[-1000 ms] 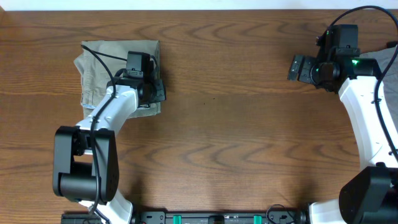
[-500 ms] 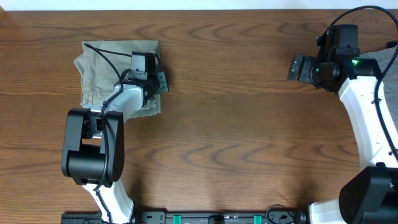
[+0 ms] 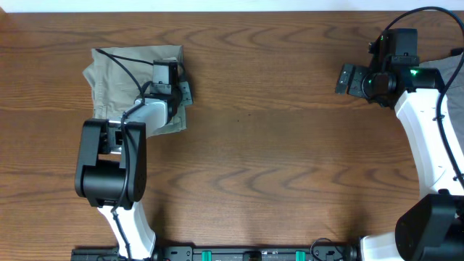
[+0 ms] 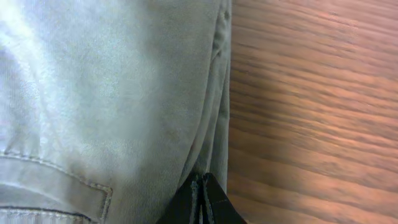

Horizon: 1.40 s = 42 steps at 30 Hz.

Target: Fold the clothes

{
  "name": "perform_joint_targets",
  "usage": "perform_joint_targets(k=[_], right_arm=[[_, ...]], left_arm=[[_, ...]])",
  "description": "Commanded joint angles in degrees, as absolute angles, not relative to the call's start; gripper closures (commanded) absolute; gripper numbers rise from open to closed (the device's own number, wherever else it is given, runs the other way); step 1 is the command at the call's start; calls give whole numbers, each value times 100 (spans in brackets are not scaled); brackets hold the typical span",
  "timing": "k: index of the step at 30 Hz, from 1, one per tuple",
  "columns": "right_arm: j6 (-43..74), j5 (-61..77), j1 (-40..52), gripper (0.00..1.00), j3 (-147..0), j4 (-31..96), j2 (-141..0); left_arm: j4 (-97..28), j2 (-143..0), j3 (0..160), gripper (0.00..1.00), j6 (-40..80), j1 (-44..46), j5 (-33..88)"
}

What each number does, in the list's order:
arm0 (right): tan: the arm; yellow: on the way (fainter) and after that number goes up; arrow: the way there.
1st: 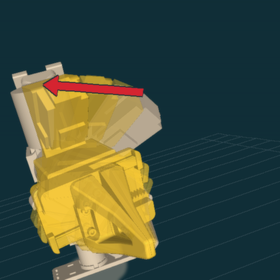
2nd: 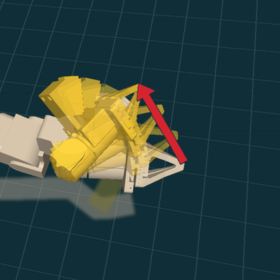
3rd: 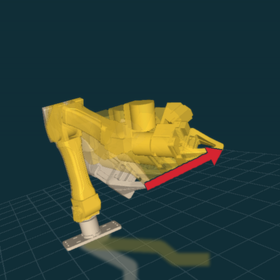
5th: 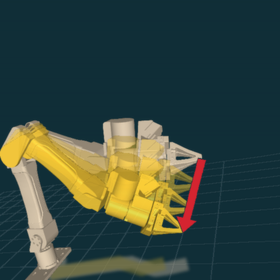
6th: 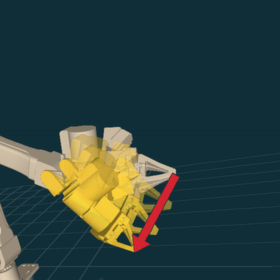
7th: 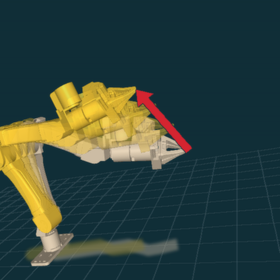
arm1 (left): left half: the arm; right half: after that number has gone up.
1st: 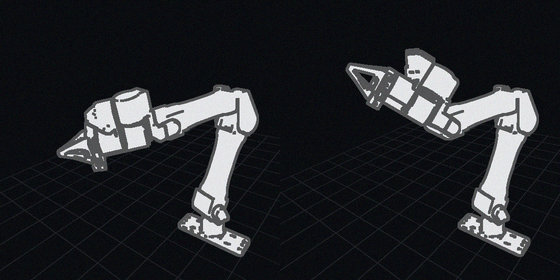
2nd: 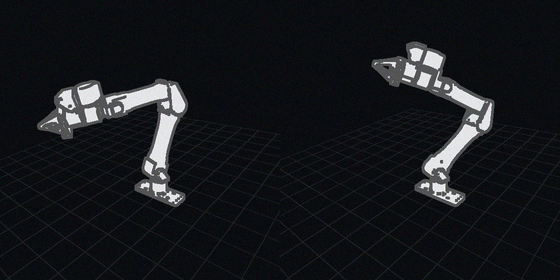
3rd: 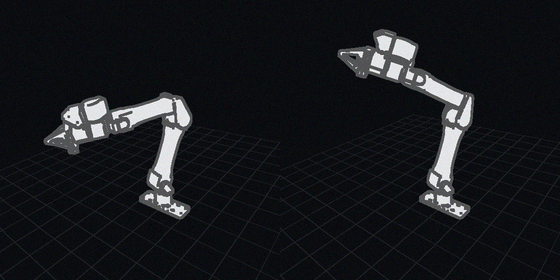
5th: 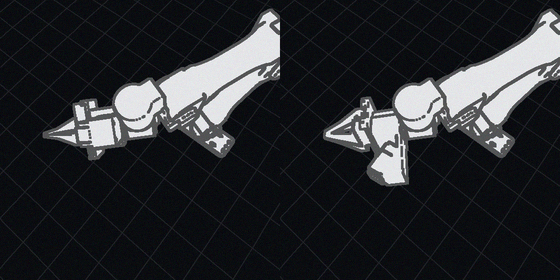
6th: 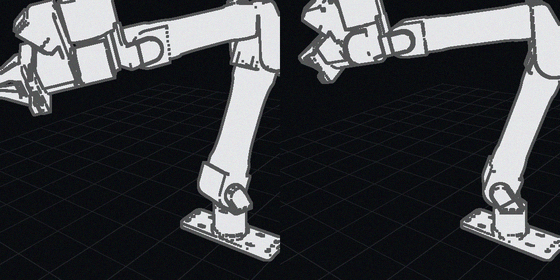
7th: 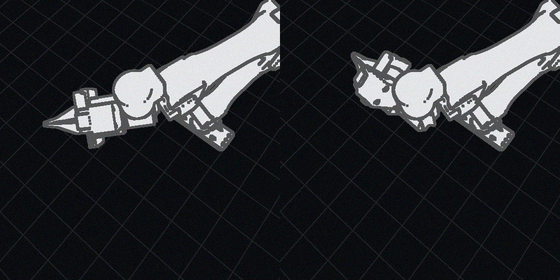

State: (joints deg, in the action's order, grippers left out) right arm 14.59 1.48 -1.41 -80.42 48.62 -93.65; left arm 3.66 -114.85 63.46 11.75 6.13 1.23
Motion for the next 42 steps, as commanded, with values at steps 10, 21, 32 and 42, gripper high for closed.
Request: perform_joint_targets(k=[10, 21, 32, 42], right_arm=[[1406, 104, -143, 1, -8053, 4869, -9376], [1406, 104, -143, 1, -8053, 4869, -9376], [1406, 104, -143, 1, -8053, 4869, -9376], [1406, 104, -143, 1, -8053, 4869, -9376]], left_arm=[[285, -11671, 6311, 94, 548, -143, -193], [257, -11107, 6333, 94, 366, -158, 38], [-753, -10226, 6333, 94, 714, -117, 322], [-1833, -10374, 6305, 94, 888, -117, 405]])
